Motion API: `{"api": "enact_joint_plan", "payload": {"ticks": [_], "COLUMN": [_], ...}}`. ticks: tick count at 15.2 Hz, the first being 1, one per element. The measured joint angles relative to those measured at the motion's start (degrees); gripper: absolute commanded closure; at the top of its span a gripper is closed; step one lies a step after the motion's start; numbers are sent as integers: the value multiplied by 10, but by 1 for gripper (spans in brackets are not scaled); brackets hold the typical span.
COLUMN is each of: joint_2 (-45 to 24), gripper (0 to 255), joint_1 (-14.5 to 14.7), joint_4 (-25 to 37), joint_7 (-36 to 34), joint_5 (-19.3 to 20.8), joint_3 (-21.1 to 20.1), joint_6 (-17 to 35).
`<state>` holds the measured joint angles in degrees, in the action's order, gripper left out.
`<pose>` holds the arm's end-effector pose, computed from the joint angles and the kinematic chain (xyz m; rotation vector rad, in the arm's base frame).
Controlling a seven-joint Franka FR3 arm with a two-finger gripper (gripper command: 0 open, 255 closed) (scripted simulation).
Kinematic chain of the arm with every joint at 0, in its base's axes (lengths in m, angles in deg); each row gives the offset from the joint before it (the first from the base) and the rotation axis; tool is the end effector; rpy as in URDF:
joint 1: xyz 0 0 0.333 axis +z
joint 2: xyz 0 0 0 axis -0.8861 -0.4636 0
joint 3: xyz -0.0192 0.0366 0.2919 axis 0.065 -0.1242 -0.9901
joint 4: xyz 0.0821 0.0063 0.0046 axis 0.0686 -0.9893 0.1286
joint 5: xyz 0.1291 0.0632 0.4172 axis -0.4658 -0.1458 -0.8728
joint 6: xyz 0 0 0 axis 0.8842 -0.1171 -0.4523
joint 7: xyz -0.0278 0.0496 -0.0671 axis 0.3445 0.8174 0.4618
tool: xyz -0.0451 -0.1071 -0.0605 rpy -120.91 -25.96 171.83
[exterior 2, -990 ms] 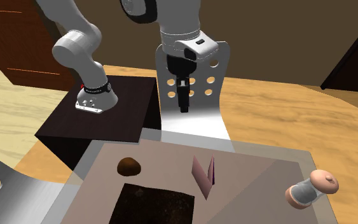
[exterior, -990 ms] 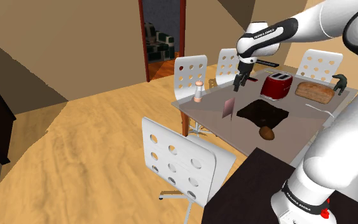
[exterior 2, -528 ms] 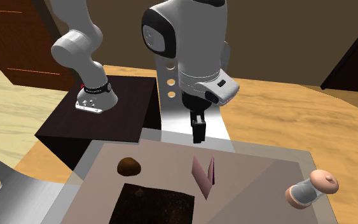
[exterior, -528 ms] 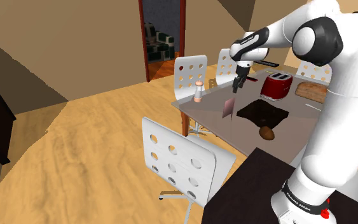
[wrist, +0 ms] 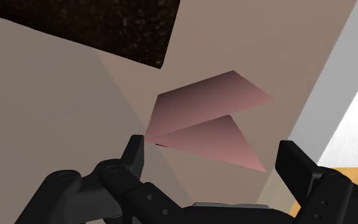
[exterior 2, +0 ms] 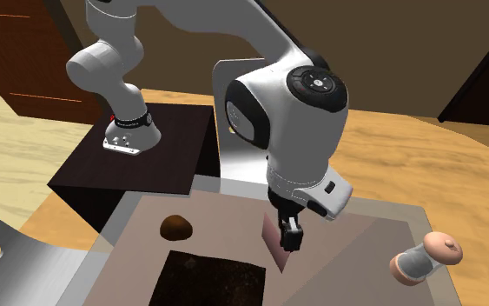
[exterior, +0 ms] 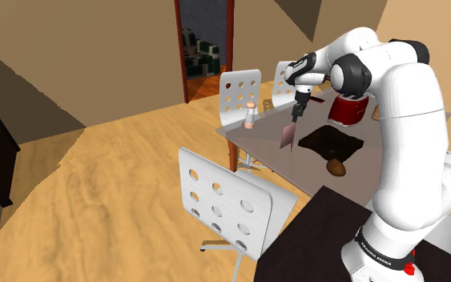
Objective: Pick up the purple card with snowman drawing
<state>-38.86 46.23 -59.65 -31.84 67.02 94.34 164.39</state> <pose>0.5500 -0.4574 0.2826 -3.1186 -0.2401 0.0018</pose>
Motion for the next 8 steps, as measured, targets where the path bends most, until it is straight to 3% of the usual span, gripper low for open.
{"api": "enact_joint_plan", "payload": {"ticks": [3,8], "joint_2": [-72,-105], "gripper": [0,0], "joint_1": [-35,-46], "joint_4": [88,105], "joint_7": [17,24], "joint_5": [-19,-28], "joint_3": [-14,-22], "joint_6": [-28,-16]}}
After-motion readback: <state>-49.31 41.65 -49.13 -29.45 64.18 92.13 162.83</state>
